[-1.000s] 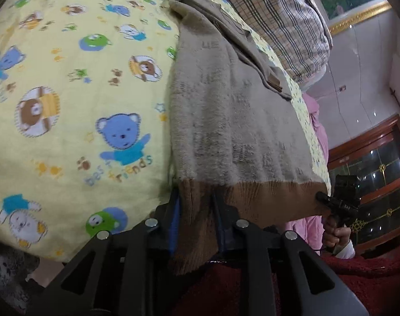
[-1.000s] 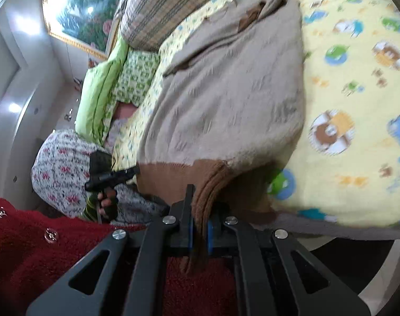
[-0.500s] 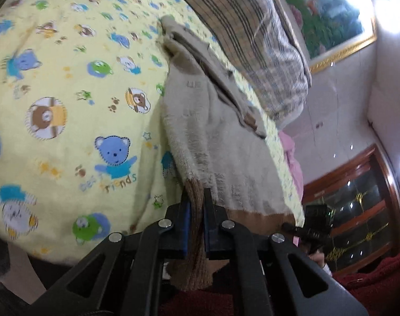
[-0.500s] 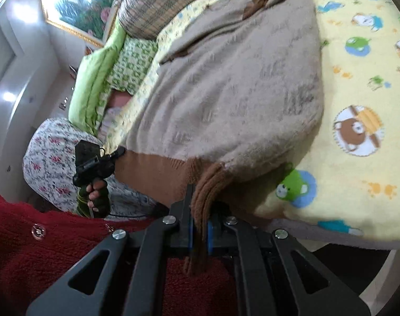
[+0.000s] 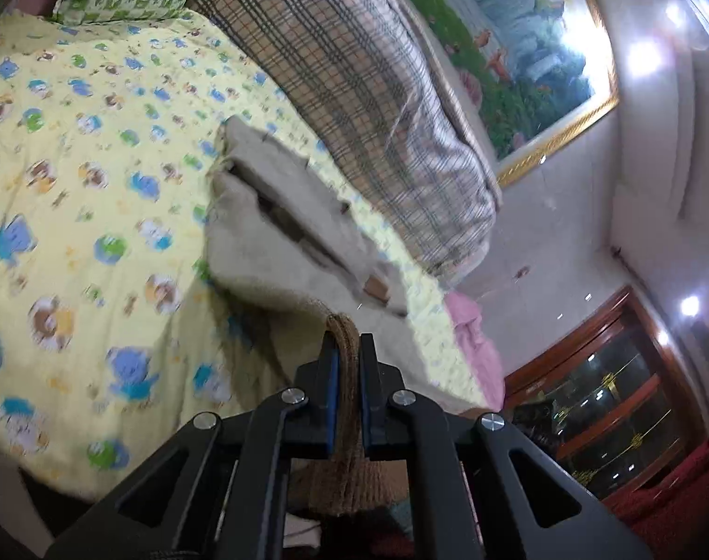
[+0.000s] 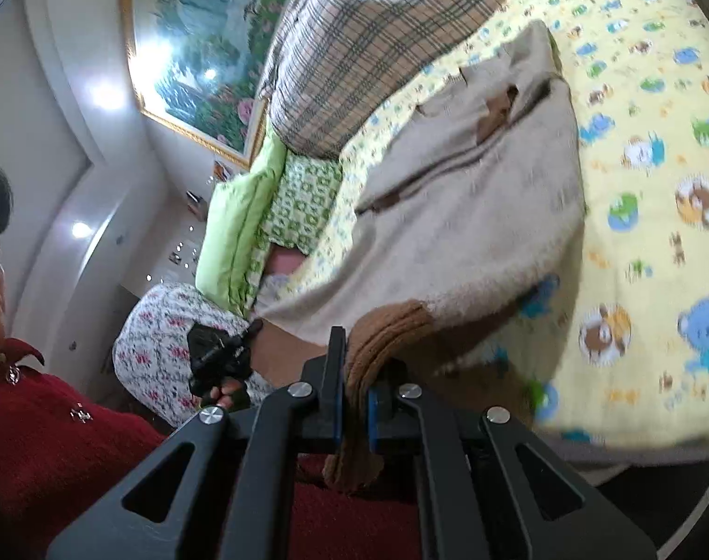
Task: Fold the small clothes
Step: 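Lift the brown hem with both tools and fold it toward the collar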
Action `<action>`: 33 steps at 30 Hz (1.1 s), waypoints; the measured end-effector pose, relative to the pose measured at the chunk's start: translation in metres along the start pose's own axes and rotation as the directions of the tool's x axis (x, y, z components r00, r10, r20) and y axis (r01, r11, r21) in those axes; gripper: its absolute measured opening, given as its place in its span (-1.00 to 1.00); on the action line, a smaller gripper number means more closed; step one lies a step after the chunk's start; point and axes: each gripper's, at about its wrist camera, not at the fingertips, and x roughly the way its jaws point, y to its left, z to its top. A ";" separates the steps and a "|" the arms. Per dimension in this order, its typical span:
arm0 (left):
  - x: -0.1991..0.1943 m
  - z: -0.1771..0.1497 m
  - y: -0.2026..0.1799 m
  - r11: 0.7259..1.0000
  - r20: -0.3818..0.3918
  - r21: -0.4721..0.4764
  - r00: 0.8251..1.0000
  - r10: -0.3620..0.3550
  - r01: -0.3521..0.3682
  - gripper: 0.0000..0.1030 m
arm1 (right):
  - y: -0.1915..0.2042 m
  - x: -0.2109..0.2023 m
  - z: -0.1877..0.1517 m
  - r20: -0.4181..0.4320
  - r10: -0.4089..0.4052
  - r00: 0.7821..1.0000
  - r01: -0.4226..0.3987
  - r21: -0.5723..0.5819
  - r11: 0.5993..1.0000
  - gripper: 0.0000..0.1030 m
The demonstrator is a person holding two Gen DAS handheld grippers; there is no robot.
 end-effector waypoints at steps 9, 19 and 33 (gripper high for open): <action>0.082 0.102 -0.024 0.992 0.087 0.126 0.996 -0.038 0.027 -0.90 | 0.003 0.010 0.094 0.147 0.028 0.989 -0.014 -0.095 0.995 -0.84; 0.191 0.190 0.014 0.995 0.102 0.095 0.995 0.020 -0.030 -0.90 | -0.058 0.071 0.219 0.190 -0.089 0.978 0.095 -0.023 0.995 -0.84; 0.308 0.252 0.099 0.976 -0.017 0.034 0.976 0.216 -0.215 -0.87 | -0.147 0.137 0.304 0.087 -0.297 0.951 0.289 0.096 0.952 -0.84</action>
